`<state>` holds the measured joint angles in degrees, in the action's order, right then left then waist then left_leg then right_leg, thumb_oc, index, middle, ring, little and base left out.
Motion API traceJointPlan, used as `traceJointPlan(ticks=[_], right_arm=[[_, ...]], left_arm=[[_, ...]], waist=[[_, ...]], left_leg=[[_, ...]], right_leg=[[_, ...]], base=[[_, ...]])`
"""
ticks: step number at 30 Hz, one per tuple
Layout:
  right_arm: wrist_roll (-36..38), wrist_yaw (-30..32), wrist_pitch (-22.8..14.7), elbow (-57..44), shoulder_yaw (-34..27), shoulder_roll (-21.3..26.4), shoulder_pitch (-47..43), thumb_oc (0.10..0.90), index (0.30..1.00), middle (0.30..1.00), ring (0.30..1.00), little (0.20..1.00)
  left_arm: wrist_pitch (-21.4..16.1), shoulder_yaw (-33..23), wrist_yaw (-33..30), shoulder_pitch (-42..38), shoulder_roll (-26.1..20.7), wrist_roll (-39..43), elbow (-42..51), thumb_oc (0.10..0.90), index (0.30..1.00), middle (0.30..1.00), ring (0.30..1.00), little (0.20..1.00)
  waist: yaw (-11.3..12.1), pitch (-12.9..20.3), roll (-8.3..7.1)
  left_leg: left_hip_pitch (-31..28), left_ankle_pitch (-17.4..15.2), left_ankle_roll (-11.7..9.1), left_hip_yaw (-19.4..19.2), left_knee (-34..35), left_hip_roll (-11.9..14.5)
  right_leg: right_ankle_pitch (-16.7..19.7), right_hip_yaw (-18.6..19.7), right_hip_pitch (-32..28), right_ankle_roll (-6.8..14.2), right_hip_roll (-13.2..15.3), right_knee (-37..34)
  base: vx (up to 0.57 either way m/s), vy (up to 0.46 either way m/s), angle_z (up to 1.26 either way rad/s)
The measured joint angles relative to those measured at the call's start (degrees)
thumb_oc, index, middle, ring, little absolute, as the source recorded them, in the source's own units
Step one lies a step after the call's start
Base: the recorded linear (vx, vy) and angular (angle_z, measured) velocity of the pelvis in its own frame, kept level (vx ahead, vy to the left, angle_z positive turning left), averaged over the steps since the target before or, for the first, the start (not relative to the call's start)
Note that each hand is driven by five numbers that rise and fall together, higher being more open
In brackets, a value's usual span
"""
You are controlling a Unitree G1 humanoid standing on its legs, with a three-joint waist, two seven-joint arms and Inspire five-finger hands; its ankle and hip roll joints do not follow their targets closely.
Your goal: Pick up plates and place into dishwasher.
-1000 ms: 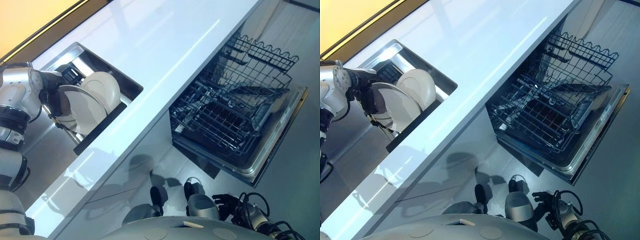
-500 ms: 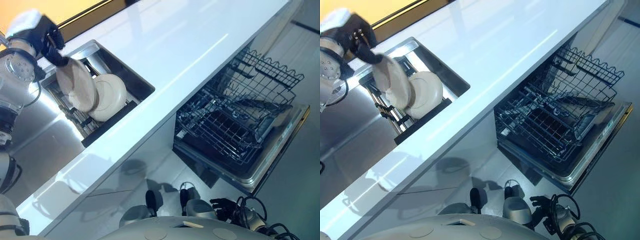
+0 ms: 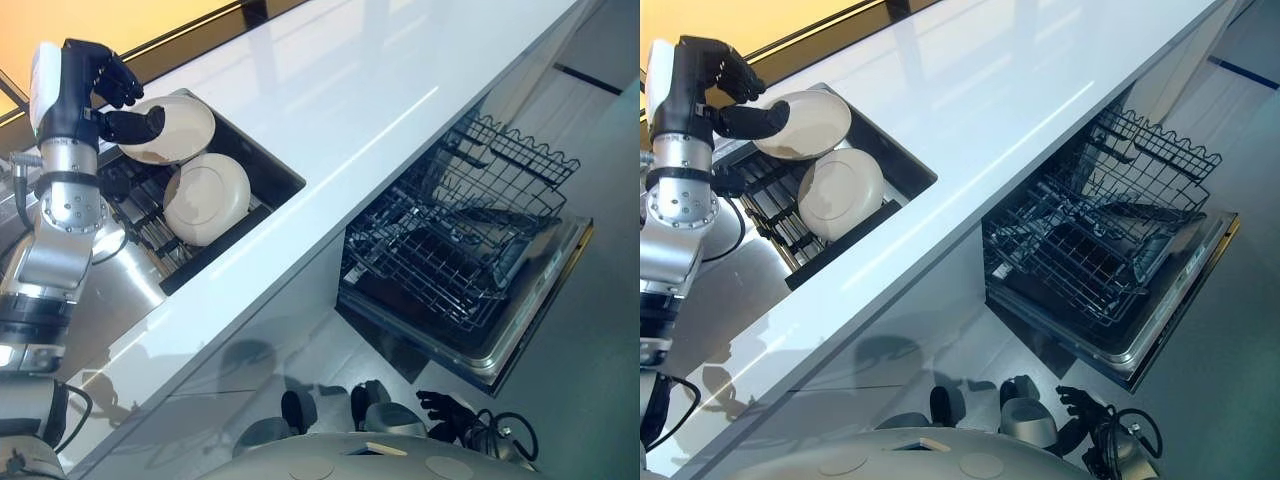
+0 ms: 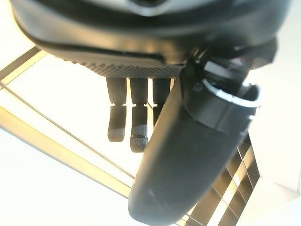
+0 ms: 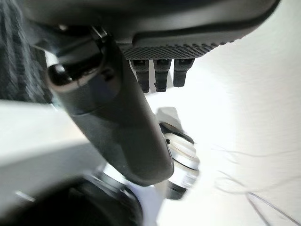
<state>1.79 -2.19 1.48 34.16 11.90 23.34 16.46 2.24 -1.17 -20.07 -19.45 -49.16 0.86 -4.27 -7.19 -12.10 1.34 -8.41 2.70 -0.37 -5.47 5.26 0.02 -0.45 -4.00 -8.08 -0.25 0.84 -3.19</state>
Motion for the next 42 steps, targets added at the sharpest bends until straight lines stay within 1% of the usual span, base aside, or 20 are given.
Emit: traceJointPlan(ticks=[1,2,5,8,11,14,15,17,21,23,26,27,29,33,34,38,39,42], right_arm=[[2.4,0.6,-0.4,-2.7,-1.5,-0.5,0.0,0.8,0.9,0.9,0.9,0.9],[5.5,1.5,-1.6,-7.9,-3.6,-2.6,-0.4,0.8,0.9,0.9,0.9,0.9],[8.6,1.9,-5.7,-15.8,-4.3,-5.6,-3.1,0.8,0.9,0.9,0.9,0.9],[9.0,2.0,-6.3,-19.9,-4.3,-6.8,-5.4,0.8,0.9,0.9,0.9,0.9],[9.2,1.9,-6.2,-20.0,-4.3,-6.7,-4.6,0.8,0.9,0.9,0.9,0.9],[9.6,2.1,-6.1,-21.6,-4.7,-6.6,-4.2,0.8,0.9,0.9,0.9,0.9],[9.6,2.1,-6.1,-22.3,-4.7,-6.6,-3.9,0.8,0.9,0.9,0.9,0.9],[9.8,2.4,-6.1,-24.4,-4.9,-6.4,-3.5,0.8,0.9,0.9,0.9,0.9],[9.9,2.5,-5.6,-25.5,-4.9,-5.7,-3.4,0.8,0.9,0.9,0.9,0.9],[9.9,2.4,-5.3,-25.5,-4.9,-5.3,-3.4,0.8,0.9,0.9,0.9,0.9],[9.9,1.1,-3.8,-25.4,-4.9,-4.1,-3.7,0.8,0.9,0.9,0.9,0.9],[9.9,0.5,-3.5,-25.3,-4.9,-3.8,-3.7,0.8,0.9,0.9,0.9,0.9],[9.9,-1.0,-2.5,-24.2,-4.9,-3.6,-3.8,0.8,0.9,0.9,0.9,0.9],[9.1,-2.8,-2.8,-20.0,-4.5,-3.2,-5.5,0.8,0.9,0.9,0.9,0.9],[7.9,-3.4,-3.2,-18.4,-4.3,-3.1,-6.3,0.8,0.9,0.9,0.9,0.9],[5.3,-4.2,-4.9,-14.8,-3.4,-2.7,-7.8,0.8,0.9,0.9,0.9,0.9],[4.8,-4.2,-5.7,-13.9,-2.7,-2.2,-8.0,0.8,0.9,0.9,0.9,0.9],[3.5,-3.4,-6.3,-11.6,-1.9,-1.9,-8.9,0.8,0.9,0.9,0.9,0.9]], left_arm=[[-0.5,-0.5,-0.2,0.9,0.4,-1.0,0.3,0.1,0.3,0.3,0.3,0.2],[-1.3,-0.9,-0.3,1.5,1.1,-2.2,0.3,0.1,0.3,0.3,0.3,0.2],[-2.9,-0.9,-0.3,1.8,1.5,-4.3,0.5,0.1,0.3,0.3,0.3,0.2],[-5.1,-0.9,-0.4,1.9,1.7,-7.1,1.1,0.1,0.3,0.3,0.3,0.2],[-5.5,-1.0,-1.1,2.1,1.7,-7.8,1.7,0.1,0.3,0.3,0.3,0.2],[-5.5,-1.2,-1.1,4.3,1.8,-8.6,1.7,0.1,0.3,0.3,0.3,0.2],[-5.4,-1.2,-1.1,5.1,1.9,-9.0,1.7,0.325,0.493,0.493,0.493,0.425],[-4.6,-1.1,-1.0,6.7,2.1,-10.1,1.7,0.8,0.9,0.9,0.9,0.9],[-1.9,-1.1,0.2,7.9,2.6,-13.1,1.5,0.8,0.9,0.9,0.9,0.9],[-0.4,-0.9,2.2,8.3,2.6,-15.6,1.2,0.8,0.9,0.9,0.9,0.9],[1.4,-0.6,6.4,8.3,2.3,-21.5,0.4,0.8,0.9,0.9,0.9,0.9],[1.5,-0.2,7.8,8.3,1.8,-23.2,-0.6,0.8,0.9,0.9,0.9,0.9],[2.2,1.8,11.1,8.3,-0.8,-26.5,-2.9,0.8,0.9,0.9,0.9,0.9],[2.7,4.8,15.1,8.2,-4.6,-30.7,-7.4,0.8,0.9,0.9,0.9,0.9],[2.7,6.4,16.1,8.0,-6.2,-32.1,-9.1,0.8,0.9,0.9,0.9,0.9],[3.2,9.4,18.7,6.7,-8.0,-33.2,-12.5,0.8,0.9,0.9,0.9,0.9],[3.8,10.9,19.3,5.8,-8.3,-34.0,-13.3,0.8,0.9,0.9,0.9,0.9],[4.0,14.5,20.3,2.7,-8.8,-34.8,-15.9,0.8,0.9,0.9,0.9,0.9]], waist=[[-0.2,0.0,-0.07],[-0.5,0.1,-0.17],[-1.1,0.4,-0.21],[-1.0,1.6,-0.14],[-0.7,1.7,-0.13],[-1.0,1.7,-0.06],[-1.2,1.7,-0.05],[-1.3,1.8,0.07],[-1.2,2.1,0.49],[-1.2,2.5,0.89],[-1.2,2.9,1.39],[-1.2,3.2,1.61],[-1.4,3.9,2.03],[-2.6,4.8,2.53],[-2.6,5.2,2.55],[-2.9,5.3,2.37],[-2.9,5.5,2.23],[-2.7,6.1,1.39]], left_leg=[[0.0,0.0,0.0,-0.2,0.0,0.0],[-0.1,0.0,0.0,-0.5,-0.1,0.0],[-0.1,0.1,0.1,-0.9,-0.1,0.0],[0.1,0.0,0.1,-1.3,-0.1,0.0],[0.1,0.0,0.2,-1.6,-0.1,0.0],[0.1,0.0,0.2,-2.1,-0.1,0.0],[0.1,0.0,0.2,-2.2,-0.1,0.0],[0.0,0.0,0.2,-2.3,-0.1,0.0],[0.1,0.0,0.2,-2.3,-0.1,0.0],[0.1,0.0,0.2,-2.3,-0.1,-0.1],[0.0,0.0,0.2,-2.4,-0.1,-0.1],[0.1,0.0,0.2,-2.5,-0.1,0.0],[0.1,-0.1,0.3,-2.8,-0.1,-0.1],[0.1,-0.1,0.3,-3.0,-0.1,-0.1],[0.1,-0.2,0.4,-3.5,0.0,0.0],[-0.1,-0.2,0.4,-4.0,0.0,0.0],[0.0,-0.2,0.4,-4.0,0.0,0.0],[0.0,-0.2,0.4,-4.0,0.1,0.0]], right_leg=[[0.1,0.2,0.1,0.1,0.0,0.0],[0.2,0.3,0.2,0.1,-0.1,0.0],[0.3,0.6,0.4,0.2,0.0,0.2],[0.3,1.1,0.6,0.3,0.1,0.2],[0.3,1.2,0.6,0.3,0.3,0.2],[0.4,1.7,0.8,0.5,0.3,0.2],[0.5,1.7,0.8,0.5,0.3,0.2],[0.5,1.8,0.9,0.6,0.3,0.2],[0.5,1.8,0.9,0.6,0.4,0.2],[0.5,1.8,0.9,0.6,0.4,0.2],[0.5,1.8,1.1,0.6,0.3,0.2],[0.5,1.9,1.2,0.6,0.3,0.2],[0.5,2.2,1.4,0.6,0.2,0.2],[0.5,2.4,1.6,0.6,0.1,0.3],[0.5,2.8,1.7,0.6,0.0,0.3],[0.6,3.3,1.8,0.7,-0.1,0.3],[0.5,3.3,1.8,0.8,-0.1,0.3],[0.4,3.3,2.0,1.0,-0.1,0.3]], base=[[-0.05,0.034,-0.12],[-0.05,0.035,-0.12],[-0.04,0.029,-0.07],[-0.01,0.007,-0.02],[0.0,0.0,0.0],[-0.01,0.006,-0.07],[-0.01,0.008,-0.05],[0.0,0.0,0.0],[0.0,0.0,0.0],[0.0,0.0,0.0],[0.01,0.003,-0.01],[0.04,0.01,-0.07],[0.04,0.008,-0.09],[0.04,0.008,-0.05],[0.05,-0.002,-0.13],[0.06,-0.022,-0.07],[0.06,-0.026,-0.01],[0.07,-0.024,0.0]])
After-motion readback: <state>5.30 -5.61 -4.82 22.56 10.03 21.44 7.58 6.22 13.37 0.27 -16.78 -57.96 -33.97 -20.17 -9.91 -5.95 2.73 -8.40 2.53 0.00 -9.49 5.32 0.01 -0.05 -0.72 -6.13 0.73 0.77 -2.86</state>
